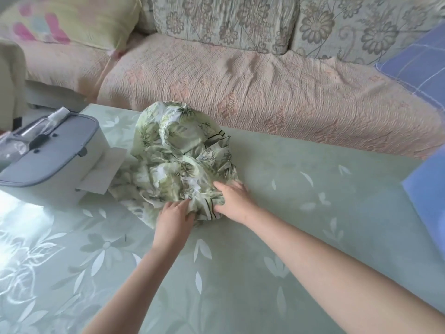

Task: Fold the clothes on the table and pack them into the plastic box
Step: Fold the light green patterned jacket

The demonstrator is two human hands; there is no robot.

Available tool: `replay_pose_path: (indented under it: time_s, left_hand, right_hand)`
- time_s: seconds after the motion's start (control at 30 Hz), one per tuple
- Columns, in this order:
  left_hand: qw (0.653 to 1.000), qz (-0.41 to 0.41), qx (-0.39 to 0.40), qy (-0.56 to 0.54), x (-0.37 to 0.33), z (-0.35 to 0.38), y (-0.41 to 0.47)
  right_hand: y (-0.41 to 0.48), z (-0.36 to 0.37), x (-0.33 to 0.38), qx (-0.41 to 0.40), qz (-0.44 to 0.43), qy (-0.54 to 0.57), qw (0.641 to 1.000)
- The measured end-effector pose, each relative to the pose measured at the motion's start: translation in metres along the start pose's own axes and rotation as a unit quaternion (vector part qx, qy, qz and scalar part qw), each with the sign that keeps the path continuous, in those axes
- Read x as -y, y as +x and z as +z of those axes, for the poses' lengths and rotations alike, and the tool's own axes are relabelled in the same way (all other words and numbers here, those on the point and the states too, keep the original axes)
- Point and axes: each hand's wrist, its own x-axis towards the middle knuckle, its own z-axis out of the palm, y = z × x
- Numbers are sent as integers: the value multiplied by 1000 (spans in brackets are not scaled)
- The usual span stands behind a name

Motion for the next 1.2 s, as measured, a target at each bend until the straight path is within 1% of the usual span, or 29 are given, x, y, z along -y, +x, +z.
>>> replay_pose_path:
  time_s: [0.07, 0.17, 0.27, 0.37, 0.57, 0.67, 0.73, 0.77, 0.8, 0.87, 0.9, 0.97, 1.0, 1.07, 1.1, 1.17, 1.2]
  left_hand:
    - [1000, 8, -7, -22, -9, 12, -3]
    - [1000, 1, -8, 6, -17, 25, -10]
    - [1000, 16, 12, 13, -26, 30, -20]
    - [997, 48, 48, -24, -33, 33, -38]
    - [986, 112, 74, -99, -25, 34, -104]
    - [981, 152, 94, -74, -24, 25, -146]
    - [975, 177, 78, -108, -19, 17, -171]
    - [971, 192, 48, -136, -17, 12, -181]
    - [967, 206, 7, -147, -17, 6, -189]
    - [967, 214, -64, -126, -18, -1, -200]
    - [968, 211, -73, -111, -16, 0, -203]
    - [972, 217, -32, -81, -17, 4, -207]
    - [974, 219, -7, -64, -17, 9, -208]
    - [974, 221, 13, -35, -18, 19, -212]
    - [976, 217, 20, -20, -19, 23, -215]
    - [979, 200, 28, 4, -19, 28, -218]
    - [981, 195, 18, 11, -18, 30, -219]
  right_hand:
    - [3, 12, -12, -52, -18, -32, 998]
    - [-3, 27, -22, -133, -62, -41, 988]
    - [-17, 34, -33, -146, -101, -39, 983]
    - [-36, 27, -48, -104, -87, 9, 991]
    - [-119, 26, -75, -79, -45, 22, 996]
    - [-175, 24, -78, -51, -16, -8, 999]
    - [-210, 22, -81, -29, -11, -37, 999]
    - [-225, 21, -84, -17, -13, -41, 999]
    - [-240, 18, -86, -3, -15, -29, 999]
    - [-269, 13, -86, 40, -21, 22, 999]
    - [-282, 12, -85, 72, -28, 55, 996]
    - [-296, 11, -79, 110, -40, 141, 983]
    - [-299, 10, -75, 111, -36, 181, 976]
    - [-297, 11, -67, 76, -22, 233, 969]
    - [-292, 12, -64, 33, -18, 230, 972]
    - [-281, 12, -56, -84, -8, 182, 980]
    - [-275, 11, -52, -122, -7, 162, 979]
